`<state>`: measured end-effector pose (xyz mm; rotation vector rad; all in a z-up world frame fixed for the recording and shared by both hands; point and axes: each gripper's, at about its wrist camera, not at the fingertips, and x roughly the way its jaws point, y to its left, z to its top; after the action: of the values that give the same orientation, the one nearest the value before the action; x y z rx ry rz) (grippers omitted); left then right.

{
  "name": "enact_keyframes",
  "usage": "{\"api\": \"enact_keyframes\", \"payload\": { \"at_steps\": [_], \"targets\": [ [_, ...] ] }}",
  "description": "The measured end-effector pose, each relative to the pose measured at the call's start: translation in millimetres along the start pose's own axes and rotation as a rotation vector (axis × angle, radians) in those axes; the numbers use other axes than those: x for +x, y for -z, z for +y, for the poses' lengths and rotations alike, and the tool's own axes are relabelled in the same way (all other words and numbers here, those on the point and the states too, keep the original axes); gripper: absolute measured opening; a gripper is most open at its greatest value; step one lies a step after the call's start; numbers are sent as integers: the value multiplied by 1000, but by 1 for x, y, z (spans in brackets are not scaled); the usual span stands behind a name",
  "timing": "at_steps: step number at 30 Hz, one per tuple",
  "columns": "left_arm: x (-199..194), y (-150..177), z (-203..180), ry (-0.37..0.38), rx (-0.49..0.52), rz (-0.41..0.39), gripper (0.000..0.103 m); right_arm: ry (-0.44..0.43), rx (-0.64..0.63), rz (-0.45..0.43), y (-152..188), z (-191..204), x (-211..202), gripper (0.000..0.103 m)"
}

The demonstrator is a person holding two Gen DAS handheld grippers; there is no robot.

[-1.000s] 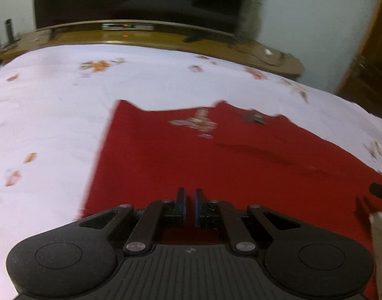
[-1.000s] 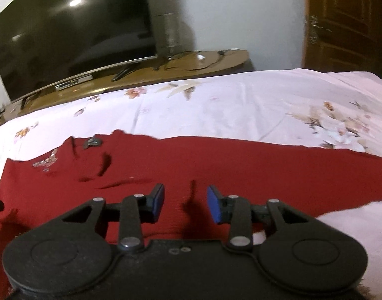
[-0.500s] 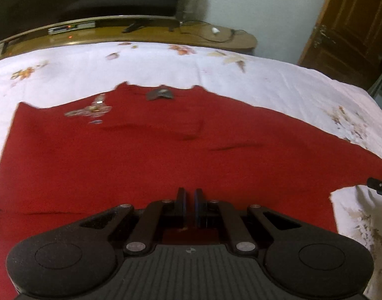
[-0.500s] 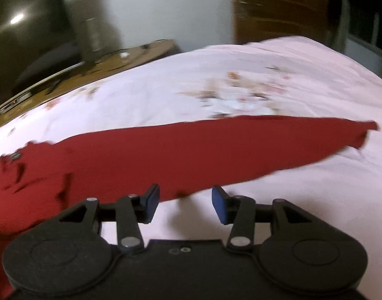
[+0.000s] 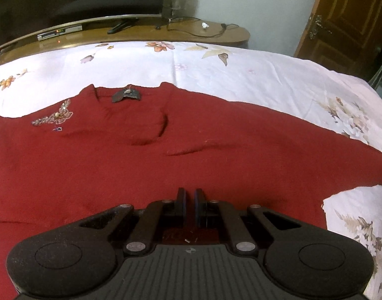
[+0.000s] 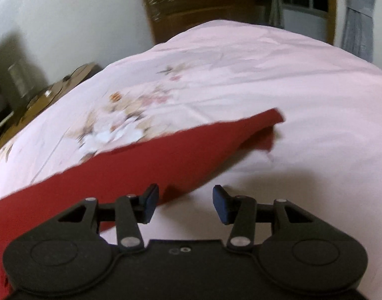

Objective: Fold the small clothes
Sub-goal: 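Grasp the other sleeve cuff with the right tool and fold it across the body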

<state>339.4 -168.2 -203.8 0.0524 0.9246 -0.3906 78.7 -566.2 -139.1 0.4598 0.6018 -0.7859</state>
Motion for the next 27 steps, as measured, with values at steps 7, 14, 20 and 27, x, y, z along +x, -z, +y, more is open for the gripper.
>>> {"api": "enact_keyframes", "payload": {
  "at_steps": [7,14,20,27],
  "targets": [
    [2,-3,1,-19,-3,-4,4,1,54,-35,-17,-17,8,39],
    [4,-4,9,-45,-19,0,4,-4,-14,-103,-24,-4,3,8],
    [0,-5,14,-32,-43,4,4,-67,-126,-167,-25,40,-16,8],
    [-21,-6,38,-32,-76,-26,4,-334,-262,-181,-6,144,-55,7]
  ]
}}
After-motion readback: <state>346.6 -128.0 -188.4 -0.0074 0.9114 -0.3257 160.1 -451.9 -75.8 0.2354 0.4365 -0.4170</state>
